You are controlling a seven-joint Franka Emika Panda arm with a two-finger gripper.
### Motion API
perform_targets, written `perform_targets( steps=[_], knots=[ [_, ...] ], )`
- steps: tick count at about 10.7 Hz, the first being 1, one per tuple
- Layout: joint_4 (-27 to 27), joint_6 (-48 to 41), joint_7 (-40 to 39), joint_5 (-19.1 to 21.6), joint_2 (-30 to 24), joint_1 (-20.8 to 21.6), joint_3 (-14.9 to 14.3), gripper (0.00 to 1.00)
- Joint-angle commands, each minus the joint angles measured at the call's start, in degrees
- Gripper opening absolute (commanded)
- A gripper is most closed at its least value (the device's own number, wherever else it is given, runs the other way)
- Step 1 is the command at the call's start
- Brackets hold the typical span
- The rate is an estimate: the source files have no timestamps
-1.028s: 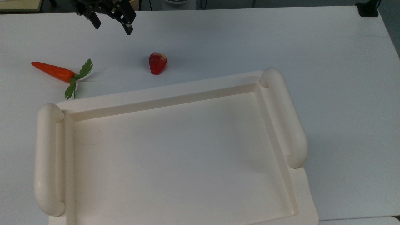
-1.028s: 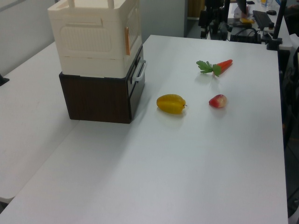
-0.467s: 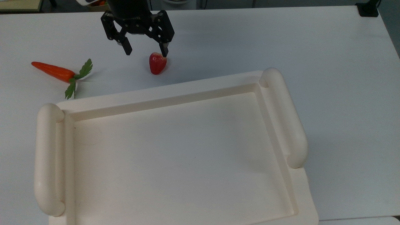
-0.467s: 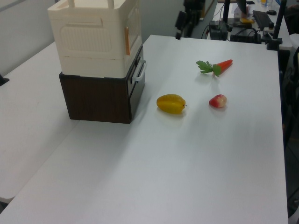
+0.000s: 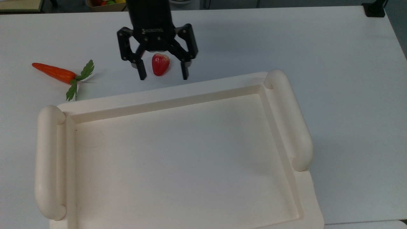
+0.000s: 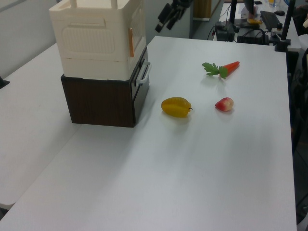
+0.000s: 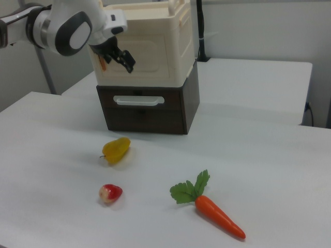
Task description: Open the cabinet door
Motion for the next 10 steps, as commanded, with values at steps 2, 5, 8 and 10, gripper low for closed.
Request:
perform_targets(
  steps=[2,5,8,10],
  knots=[
    [1.37,5.87,0.65,-0.41,1.53,3.75,0.76,1.0],
    [3.99,7.8,0.39,-0.5,3.71,5.25,0.76,1.0],
    [5.68,13.76,0.22,-0.5,5.83,6.14,0.76,0.83],
    [5.68,17.03,0.13,-1.11,7.58,8.06,0.67,0.7]
  ],
)
